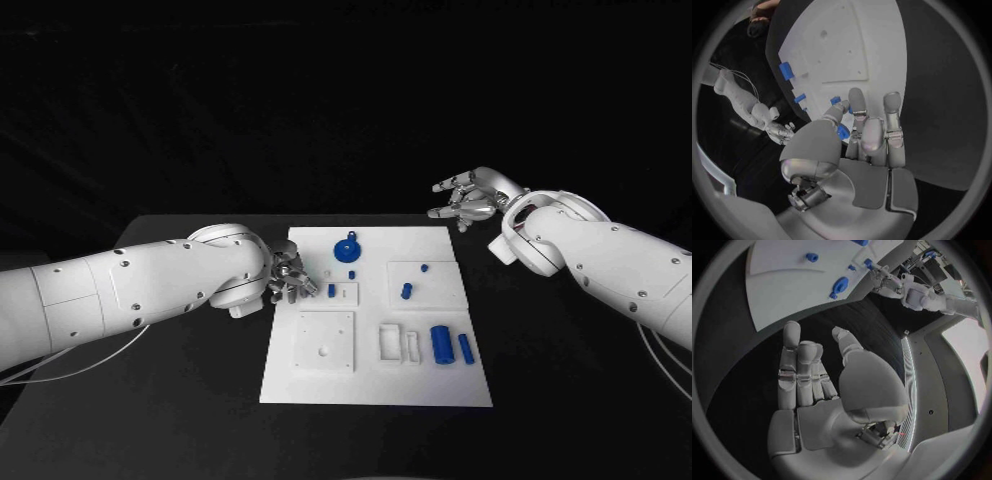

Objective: Assemble the parts on the task board

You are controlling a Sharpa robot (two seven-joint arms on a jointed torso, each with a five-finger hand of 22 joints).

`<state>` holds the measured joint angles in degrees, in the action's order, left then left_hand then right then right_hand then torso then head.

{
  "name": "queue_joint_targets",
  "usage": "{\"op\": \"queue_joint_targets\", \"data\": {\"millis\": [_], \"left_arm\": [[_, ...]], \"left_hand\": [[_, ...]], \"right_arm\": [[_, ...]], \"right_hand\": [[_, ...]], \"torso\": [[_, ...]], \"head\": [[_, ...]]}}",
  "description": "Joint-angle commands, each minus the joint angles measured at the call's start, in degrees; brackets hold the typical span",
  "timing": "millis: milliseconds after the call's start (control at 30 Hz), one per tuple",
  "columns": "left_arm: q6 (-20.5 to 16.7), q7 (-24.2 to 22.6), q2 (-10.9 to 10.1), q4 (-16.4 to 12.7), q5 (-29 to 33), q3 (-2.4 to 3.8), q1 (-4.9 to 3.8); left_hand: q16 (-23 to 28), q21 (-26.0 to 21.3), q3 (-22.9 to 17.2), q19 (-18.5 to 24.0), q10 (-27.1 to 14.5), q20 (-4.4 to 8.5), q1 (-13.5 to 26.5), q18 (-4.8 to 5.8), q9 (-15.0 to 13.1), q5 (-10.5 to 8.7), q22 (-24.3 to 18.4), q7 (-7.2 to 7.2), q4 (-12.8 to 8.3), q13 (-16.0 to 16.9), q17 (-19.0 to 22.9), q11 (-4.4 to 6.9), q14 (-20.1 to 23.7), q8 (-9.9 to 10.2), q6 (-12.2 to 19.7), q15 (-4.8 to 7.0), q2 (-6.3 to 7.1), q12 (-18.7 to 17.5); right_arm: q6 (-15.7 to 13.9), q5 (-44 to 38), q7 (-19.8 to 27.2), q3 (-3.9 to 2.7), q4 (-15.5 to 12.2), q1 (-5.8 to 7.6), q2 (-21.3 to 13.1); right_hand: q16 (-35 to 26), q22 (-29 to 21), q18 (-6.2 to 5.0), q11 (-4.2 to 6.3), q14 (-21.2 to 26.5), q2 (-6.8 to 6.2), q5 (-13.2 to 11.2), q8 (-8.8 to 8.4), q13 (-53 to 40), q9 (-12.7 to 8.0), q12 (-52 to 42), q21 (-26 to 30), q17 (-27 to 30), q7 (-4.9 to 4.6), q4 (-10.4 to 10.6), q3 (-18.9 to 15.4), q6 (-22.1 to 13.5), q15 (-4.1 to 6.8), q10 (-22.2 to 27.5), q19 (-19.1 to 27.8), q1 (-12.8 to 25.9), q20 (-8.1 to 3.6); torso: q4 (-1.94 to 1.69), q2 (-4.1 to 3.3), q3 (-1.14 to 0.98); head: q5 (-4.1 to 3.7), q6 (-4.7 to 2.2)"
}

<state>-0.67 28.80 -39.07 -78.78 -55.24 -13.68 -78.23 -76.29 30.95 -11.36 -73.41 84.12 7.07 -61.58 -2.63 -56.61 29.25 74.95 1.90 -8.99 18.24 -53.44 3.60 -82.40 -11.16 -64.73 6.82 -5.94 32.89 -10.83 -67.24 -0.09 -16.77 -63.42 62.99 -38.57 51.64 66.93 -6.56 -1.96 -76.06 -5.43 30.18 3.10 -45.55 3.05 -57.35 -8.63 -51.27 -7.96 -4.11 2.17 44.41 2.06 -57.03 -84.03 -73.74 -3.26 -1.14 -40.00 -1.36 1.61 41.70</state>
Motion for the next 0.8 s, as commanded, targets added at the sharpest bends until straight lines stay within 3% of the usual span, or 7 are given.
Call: {"op": "queue_joint_targets", "data": {"millis": [33,433,800], "left_arm": [[1.4,-0.2,0.4,0.7,1.0,0.01,-0.14],[7.7,0.5,0.9,1.7,4.0,0.64,-2.51],[15.7,0.0,2.0,4.3,6.2,0.75,-3.14]], "left_hand": [[0.3,0.2,-3.9,-0.1,2.5,-0.13,0.0,-0.49,0.0,0.33,1.0,-2.97,-4.2,-0.1,0.0,0.50,-0.4,-0.2,-3.3,-0.08,-0.31,0.2],[0.5,0.1,-4.1,0.1,2.5,-0.02,0.1,-0.28,-0.2,0.33,1.0,-2.89,-4.5,-0.2,0.3,0.44,-0.3,-0.1,-3.1,-0.11,-0.61,0.0],[0.6,0.0,-4.2,0.5,2.4,-0.06,0.1,-0.17,-0.3,0.26,1.0,-2.76,-4.7,-0.2,0.5,0.33,0.1,0.0,-2.8,-0.20,-0.74,-0.5]], "right_arm": [[0.8,-0.5,0.2,-0.02,0.0,-0.03,0.1],[1.0,-0.6,0.1,-0.02,0.2,-0.09,0.1],[1.1,-0.6,0.1,-0.02,0.2,-0.11,0.2]], "right_hand": [[-0.3,-0.1,-1.11,-0.09,0.4,0.03,0.3,-0.02,0.0,0.1,0.1,0.3,0.1,-0.14,-0.3,-0.2,0.2,0.01,0.1,-1.6,0.2,0.16],[-0.3,-0.1,-1.11,-0.09,0.4,0.03,0.3,-0.02,0.0,0.1,0.1,0.3,0.1,-0.14,-0.3,-0.2,0.2,0.01,0.1,-1.6,0.2,0.16],[-0.3,-0.1,-1.11,-0.09,0.4,0.03,0.3,-0.02,0.0,0.1,0.1,0.3,0.1,-0.14,-0.3,-0.2,0.2,0.01,0.1,-1.6,0.2,0.16]], "torso": [[0.03,-0.04,0.03],[-0.04,0.05,-0.05],[0.03,0.02,0.00]], "head": [[-0.06,0.00],[-0.08,0.15],[-0.11,0.34]]}}
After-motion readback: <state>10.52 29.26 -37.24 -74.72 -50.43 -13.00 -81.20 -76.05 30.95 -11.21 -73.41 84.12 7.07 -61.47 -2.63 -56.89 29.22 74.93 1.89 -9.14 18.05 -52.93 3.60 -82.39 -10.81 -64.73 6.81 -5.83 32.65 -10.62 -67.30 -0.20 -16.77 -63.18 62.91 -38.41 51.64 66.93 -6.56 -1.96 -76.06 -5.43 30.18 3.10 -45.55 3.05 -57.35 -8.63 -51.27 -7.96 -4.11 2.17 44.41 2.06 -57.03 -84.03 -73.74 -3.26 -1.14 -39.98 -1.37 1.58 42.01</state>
